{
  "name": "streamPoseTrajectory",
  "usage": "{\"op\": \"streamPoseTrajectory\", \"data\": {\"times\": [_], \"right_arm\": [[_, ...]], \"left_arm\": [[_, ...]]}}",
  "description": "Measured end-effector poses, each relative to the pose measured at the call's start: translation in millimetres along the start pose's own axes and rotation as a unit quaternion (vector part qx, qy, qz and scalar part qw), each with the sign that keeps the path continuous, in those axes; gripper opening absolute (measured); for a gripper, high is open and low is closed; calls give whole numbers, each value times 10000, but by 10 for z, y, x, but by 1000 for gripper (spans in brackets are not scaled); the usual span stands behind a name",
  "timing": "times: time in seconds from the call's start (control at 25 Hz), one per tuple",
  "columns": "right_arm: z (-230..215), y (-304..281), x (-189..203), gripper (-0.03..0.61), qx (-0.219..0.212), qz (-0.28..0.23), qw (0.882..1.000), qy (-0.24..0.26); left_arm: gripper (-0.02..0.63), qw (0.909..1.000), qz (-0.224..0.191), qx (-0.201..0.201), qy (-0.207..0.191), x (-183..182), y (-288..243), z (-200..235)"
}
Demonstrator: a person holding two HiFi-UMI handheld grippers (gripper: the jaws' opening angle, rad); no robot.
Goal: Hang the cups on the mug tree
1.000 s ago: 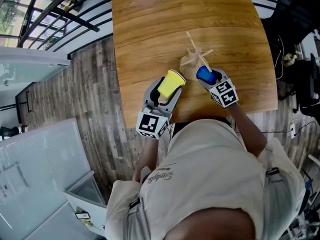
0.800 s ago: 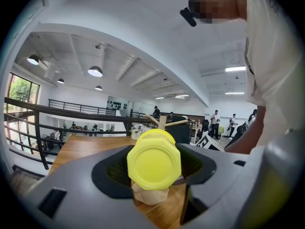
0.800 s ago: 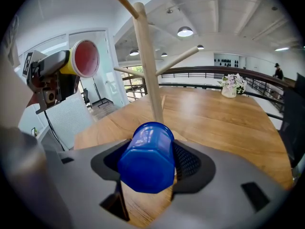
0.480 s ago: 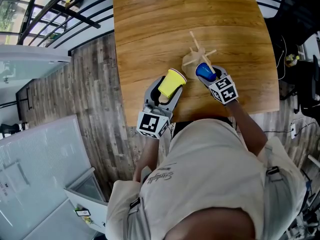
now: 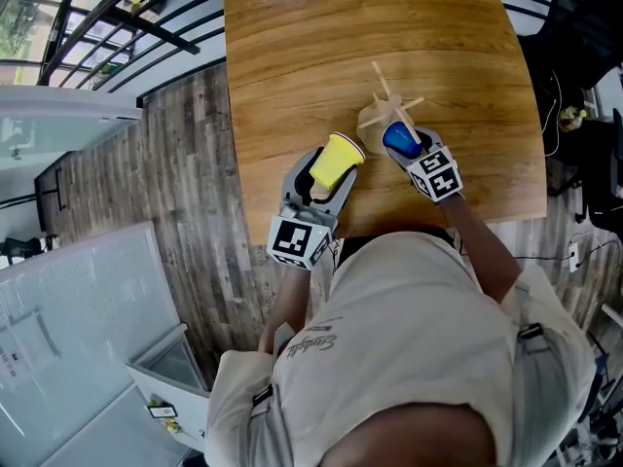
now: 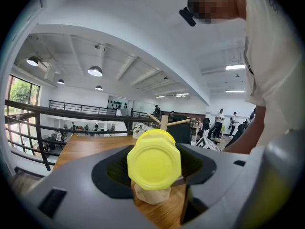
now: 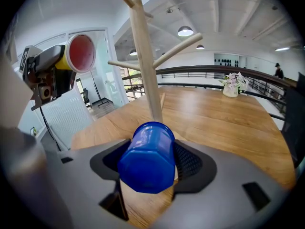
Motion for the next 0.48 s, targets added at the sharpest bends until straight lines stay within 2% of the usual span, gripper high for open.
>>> {"op": "streamPoseTrajectory", "data": {"times": [0.08,0.2,0.48], "right_arm": [[15,10,5,303,-38,-41,10000,36],[50,55,-1,314,-22,-126,9999,110],[87,315,-138,301,116,-515,9982,278]], "left_arm": [[273,10000,17,-7,-24,3,10,-11],[273,10000,66,-22,-34,36,34,-17],[273,10000,10,-34,-41,25,87,-34]]}}
Point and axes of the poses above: the fingertips, and each gripper's own axes: y backward along the fingers, z to its left, x out of its underside, the point moved 6 cm from there along y, backward along the fingers, and after that the axes turned 11 degrees about y, right-handed, at the moved point
